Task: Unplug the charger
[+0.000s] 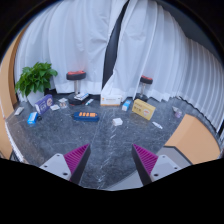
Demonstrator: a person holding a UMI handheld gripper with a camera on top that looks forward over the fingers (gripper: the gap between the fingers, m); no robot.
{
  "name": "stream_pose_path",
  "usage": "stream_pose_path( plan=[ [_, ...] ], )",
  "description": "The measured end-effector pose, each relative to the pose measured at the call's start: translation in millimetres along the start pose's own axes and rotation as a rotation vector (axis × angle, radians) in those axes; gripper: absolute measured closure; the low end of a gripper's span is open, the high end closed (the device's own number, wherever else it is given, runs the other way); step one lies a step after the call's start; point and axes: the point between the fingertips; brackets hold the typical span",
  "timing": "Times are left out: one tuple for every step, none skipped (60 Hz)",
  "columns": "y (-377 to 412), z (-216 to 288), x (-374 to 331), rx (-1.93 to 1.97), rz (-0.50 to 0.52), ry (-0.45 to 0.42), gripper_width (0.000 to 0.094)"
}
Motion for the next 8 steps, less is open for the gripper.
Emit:
stream_pose_path(
  plan=[
    [2,0,-3,0.003,0.001,-0.001,0.0081],
    [3,0,-7,0.004,0.001,-0.004,0.0085],
    [5,0,-9,0.006,0.001,-0.008,0.0085],
    [6,0,-11,0.006,0.001,-0.007,0.0082],
    [7,0,-14,0.007,0.002,-0.005,0.0083],
    [8,-1,-16,0.005,0.001,-0.003,0.0081],
    [9,-1,-18,0.005,0.0,-0.001,0.0079],
    [9,0,-19,0.002,-0.002,-0.002,0.0082]
  ],
)
Point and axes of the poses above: the point between the fingertips, and its own axes, seen from behind it with the camera up: y to the left, z up, x forward, the way the camera looks, and after that the axes turned 3 degrees about -y, right-handed
